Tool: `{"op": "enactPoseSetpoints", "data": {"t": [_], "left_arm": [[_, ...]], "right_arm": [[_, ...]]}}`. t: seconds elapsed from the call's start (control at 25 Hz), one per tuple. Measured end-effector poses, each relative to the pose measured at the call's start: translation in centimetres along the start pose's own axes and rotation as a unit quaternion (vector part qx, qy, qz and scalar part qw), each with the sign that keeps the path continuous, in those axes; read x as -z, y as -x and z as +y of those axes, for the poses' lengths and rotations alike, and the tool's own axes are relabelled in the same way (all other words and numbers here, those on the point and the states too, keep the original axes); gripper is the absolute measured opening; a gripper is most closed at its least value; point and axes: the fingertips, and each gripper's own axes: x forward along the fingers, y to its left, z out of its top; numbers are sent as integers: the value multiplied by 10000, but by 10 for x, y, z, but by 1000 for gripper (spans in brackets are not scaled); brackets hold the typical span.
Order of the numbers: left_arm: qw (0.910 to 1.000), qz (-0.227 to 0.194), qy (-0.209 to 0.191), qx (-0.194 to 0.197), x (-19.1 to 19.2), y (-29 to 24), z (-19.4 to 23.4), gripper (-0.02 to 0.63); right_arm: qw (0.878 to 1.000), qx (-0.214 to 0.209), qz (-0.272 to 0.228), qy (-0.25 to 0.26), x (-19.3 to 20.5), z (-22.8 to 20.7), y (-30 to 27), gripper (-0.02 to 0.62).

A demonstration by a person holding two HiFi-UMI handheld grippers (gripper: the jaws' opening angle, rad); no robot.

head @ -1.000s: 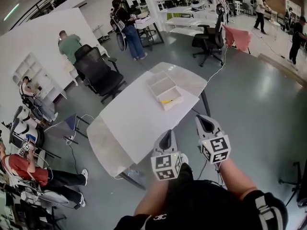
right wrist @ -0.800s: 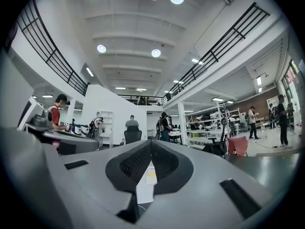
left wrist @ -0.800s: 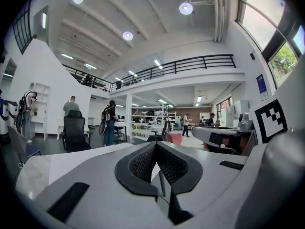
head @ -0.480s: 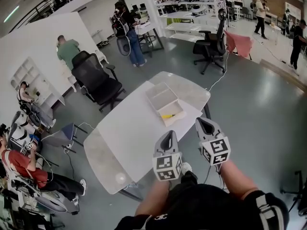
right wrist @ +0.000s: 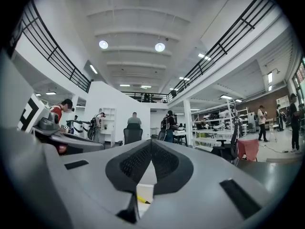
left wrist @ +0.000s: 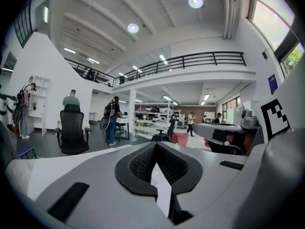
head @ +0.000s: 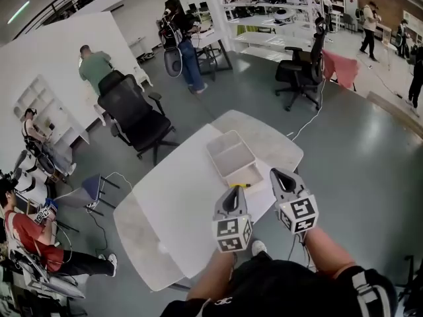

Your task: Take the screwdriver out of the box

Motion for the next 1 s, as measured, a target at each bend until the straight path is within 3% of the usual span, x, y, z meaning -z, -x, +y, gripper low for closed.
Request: {"op": "enactPoseSetpoints", "data": {"t": [0.28, 0.52, 0.72, 1.0], "left_arm": [[9999, 100, 58, -62, -13, -66, 49, 14], [9995, 138, 168, -208, -16, -101, 82, 13], [9979, 220, 311, -531, -8, -110, 120, 14], [9923, 306, 479, -1097, 6, -103, 139, 14]], "right_arm": [[9998, -70, 125, -104, -2, -18, -83, 12], [9987, -440, 219, -108, 2, -15, -141, 12], [9964, -745, 383, -91, 16, 0, -175, 12], [9878, -1395, 697, 3, 42, 12, -196, 12]]}}
